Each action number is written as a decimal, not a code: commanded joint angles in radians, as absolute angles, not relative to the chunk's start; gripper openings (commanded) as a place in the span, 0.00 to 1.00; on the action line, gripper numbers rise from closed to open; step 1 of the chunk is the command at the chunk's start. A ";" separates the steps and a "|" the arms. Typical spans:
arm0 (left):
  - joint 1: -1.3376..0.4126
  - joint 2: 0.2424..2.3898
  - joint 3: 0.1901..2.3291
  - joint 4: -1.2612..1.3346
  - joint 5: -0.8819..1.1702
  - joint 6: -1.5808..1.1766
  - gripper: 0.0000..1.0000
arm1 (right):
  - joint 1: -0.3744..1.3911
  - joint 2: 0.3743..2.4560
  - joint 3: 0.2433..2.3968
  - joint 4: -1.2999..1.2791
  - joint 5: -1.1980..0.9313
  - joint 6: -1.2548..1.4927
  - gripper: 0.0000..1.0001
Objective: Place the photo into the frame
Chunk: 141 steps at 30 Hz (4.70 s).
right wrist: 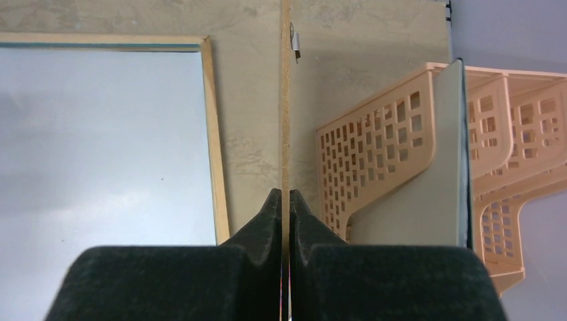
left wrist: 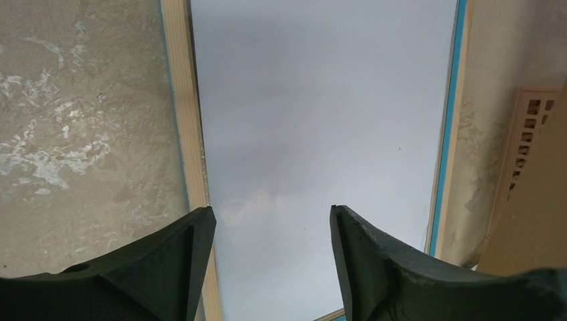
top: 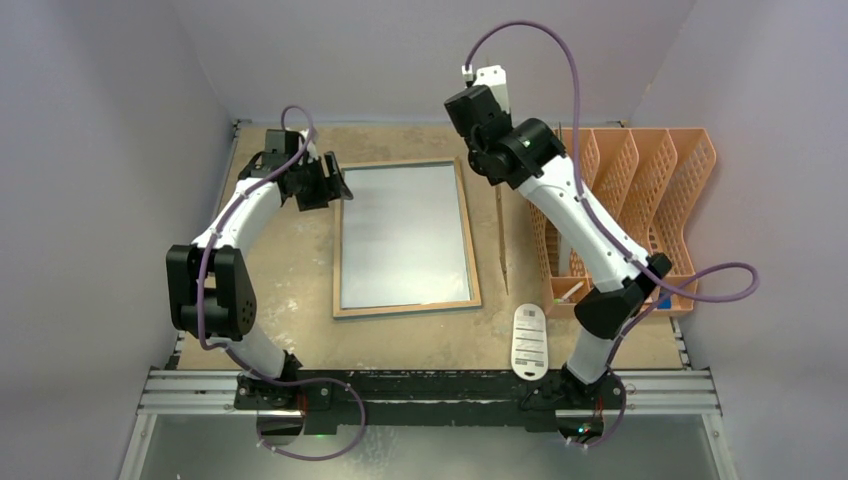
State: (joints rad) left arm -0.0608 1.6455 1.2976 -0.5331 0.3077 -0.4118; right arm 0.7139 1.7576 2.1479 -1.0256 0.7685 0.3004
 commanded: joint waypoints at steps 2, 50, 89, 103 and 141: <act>-0.058 1.647 1.295 -0.486 0.346 -0.447 0.67 | 0.719 1.824 2.154 -0.888 0.777 0.264 0.00; -0.126 1.866 1.393 0.505 0.757 -1.113 0.72 | 0.936 1.934 1.835 -0.312 0.655 0.297 0.03; -0.181 1.924 1.553 -0.030 0.765 -0.974 0.00 | 0.936 1.900 1.747 -0.190 0.483 0.172 0.65; -0.144 1.955 1.490 0.043 0.842 -0.853 0.00 | 0.788 1.670 1.561 -0.134 0.276 0.420 0.81; 0.142 2.080 1.410 -0.293 0.812 -0.465 0.00 | 0.522 1.935 1.395 -0.188 0.247 0.665 0.99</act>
